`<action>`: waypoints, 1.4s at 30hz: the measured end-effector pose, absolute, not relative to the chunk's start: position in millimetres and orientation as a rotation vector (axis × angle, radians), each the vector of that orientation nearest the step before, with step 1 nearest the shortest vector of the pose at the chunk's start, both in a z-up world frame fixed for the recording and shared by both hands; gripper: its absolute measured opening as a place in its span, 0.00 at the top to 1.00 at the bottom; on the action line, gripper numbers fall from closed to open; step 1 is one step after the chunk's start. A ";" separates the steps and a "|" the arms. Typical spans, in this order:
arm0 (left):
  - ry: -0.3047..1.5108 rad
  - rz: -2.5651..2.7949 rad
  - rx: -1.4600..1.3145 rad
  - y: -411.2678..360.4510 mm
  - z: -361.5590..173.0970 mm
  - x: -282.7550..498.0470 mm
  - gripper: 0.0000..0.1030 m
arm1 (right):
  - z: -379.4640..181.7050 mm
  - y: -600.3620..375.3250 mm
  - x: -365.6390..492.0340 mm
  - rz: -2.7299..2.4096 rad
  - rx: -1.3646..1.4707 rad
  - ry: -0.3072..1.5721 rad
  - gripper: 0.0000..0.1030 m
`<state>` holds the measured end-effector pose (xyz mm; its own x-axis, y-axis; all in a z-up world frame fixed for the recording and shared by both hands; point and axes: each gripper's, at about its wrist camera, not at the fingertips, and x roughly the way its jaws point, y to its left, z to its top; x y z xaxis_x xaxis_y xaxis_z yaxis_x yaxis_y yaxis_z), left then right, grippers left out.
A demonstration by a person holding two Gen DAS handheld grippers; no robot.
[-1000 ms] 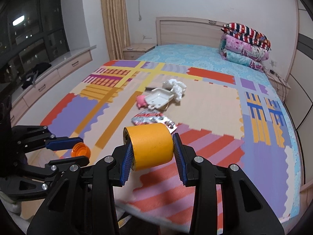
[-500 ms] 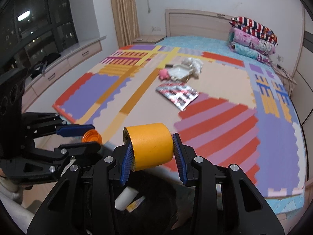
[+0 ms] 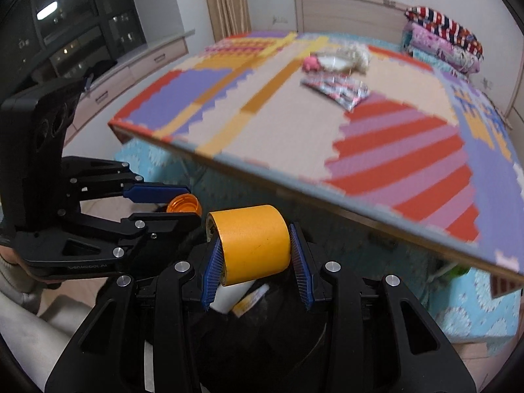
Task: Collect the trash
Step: 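Carry the tape roll and orange cap in both tools over the trash bin, then open both tools to drop the tape roll and cap into the bin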
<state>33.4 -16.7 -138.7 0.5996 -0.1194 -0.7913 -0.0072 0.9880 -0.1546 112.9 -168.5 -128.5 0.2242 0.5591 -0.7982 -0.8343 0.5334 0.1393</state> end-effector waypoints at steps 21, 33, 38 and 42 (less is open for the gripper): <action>1.208 -0.100 -0.194 -29.9 -255.4 43.4 0.72 | -255.3 -155.8 99.7 0.929 -0.505 1.189 0.62; 1.254 -0.099 -0.174 -35.0 -271.6 45.6 0.72 | -282.3 -150.0 93.0 0.917 -0.557 1.250 0.62; 1.264 -0.093 -0.167 -35.8 -272.6 47.8 0.72 | -285.1 -149.6 95.9 0.909 -0.561 1.254 0.61; 1.272 -0.095 -0.174 -35.5 -272.4 48.4 0.70 | -284.6 -149.6 95.9 0.908 -0.557 1.255 0.53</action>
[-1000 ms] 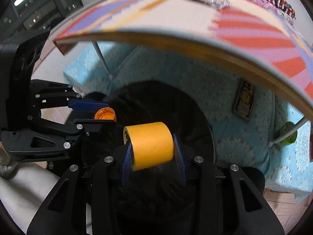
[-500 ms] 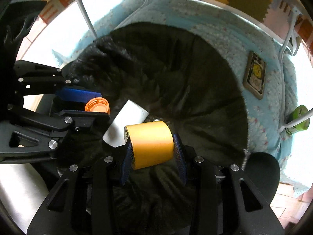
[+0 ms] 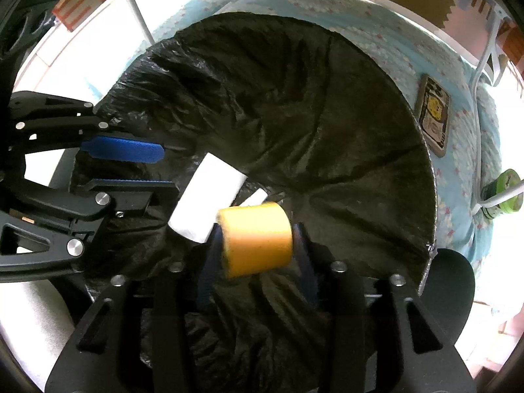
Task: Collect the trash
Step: 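Open both tools to drop the tape roll and cap into the bin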
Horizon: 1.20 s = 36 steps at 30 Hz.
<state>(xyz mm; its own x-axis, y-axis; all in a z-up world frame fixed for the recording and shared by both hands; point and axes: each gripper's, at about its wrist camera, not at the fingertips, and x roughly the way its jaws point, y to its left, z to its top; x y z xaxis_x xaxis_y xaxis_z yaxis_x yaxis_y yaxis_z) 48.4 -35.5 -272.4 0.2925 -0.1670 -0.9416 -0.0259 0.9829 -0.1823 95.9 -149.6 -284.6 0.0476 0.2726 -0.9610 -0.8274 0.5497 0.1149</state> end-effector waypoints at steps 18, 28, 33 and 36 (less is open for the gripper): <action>1.175 -0.091 -0.165 -35.0 -233.2 38.7 0.58 | -253.2 -157.6 96.8 0.906 -0.515 1.182 0.49; 1.085 -0.072 -0.140 -26.2 -194.3 35.3 0.58 | -219.6 -163.8 101.0 0.912 -0.471 1.107 0.49; 1.034 -0.075 -0.120 -22.4 -170.0 34.3 0.58 | -197.4 -166.6 104.1 0.923 -0.450 1.058 0.49; 1.001 -0.082 -0.111 -21.1 -153.8 34.9 0.58 | -183.4 -167.4 106.7 0.935 -0.437 1.029 0.49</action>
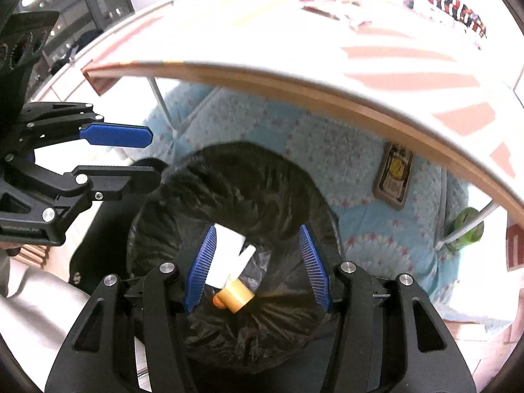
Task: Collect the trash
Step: 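Open both tools to drop the tape roll and cap into the bin, then move both tools back toward the blister pack and plastic box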
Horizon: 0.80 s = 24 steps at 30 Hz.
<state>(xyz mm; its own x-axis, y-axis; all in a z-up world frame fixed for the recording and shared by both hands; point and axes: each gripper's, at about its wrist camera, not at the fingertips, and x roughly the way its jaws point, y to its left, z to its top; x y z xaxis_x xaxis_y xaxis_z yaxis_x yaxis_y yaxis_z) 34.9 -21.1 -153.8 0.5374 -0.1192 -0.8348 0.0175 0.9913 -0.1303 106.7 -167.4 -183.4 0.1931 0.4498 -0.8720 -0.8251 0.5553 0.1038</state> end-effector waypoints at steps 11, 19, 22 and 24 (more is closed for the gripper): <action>0.896 -0.048 -0.035 -5.0 -105.0 42.5 0.58 | -143.3 -171.1 116.3 0.990 -0.438 0.934 0.46; 0.860 -0.066 -0.017 8.1 -84.8 59.8 0.58 | -122.2 -169.6 134.0 1.046 -0.414 0.893 0.44; 0.853 -0.061 -0.002 14.6 -79.3 69.0 0.58 | -116.1 -166.1 141.4 1.053 -0.417 0.877 0.43; 0.850 -0.057 0.009 19.1 -76.2 75.9 0.58 | -111.0 -162.0 146.5 1.054 -0.418 0.868 0.43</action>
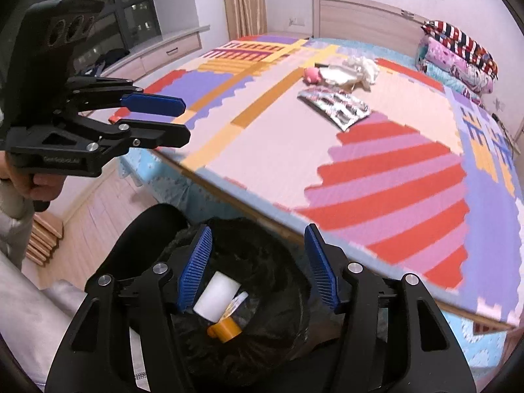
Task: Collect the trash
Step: 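Move both tools back toward the blister pack and plastic box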
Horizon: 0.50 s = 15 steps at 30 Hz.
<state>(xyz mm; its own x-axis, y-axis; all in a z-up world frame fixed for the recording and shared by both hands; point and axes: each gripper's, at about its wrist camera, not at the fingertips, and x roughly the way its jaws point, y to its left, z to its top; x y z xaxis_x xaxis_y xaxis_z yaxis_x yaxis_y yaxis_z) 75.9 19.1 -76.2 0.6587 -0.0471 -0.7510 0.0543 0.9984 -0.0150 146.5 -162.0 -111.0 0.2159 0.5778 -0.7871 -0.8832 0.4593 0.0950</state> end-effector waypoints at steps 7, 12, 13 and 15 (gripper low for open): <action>0.829 -0.064 0.049 35.8 -63.7 101.2 0.58 | -101.8 -152.6 168.4 1.047 -0.427 0.841 0.43; 0.822 -0.058 0.079 52.3 -58.0 124.4 0.58 | -93.2 -146.4 184.5 1.045 -0.430 0.808 0.37; 0.822 -0.059 0.082 55.2 -58.0 128.3 0.58 | -92.3 -144.7 188.2 1.044 -0.431 0.805 0.37; 0.825 -0.064 0.089 61.5 -57.9 138.8 0.58 | -90.5 -140.3 196.1 1.044 -0.438 0.795 0.36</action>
<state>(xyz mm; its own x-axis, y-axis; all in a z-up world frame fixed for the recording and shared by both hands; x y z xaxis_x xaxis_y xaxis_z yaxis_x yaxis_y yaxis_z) 138.8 61.5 -57.9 0.6767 -0.0219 -0.7359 0.0915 0.9943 0.0545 196.1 -140.3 -90.5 0.2681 0.5937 -0.7587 -0.8894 0.4551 0.0419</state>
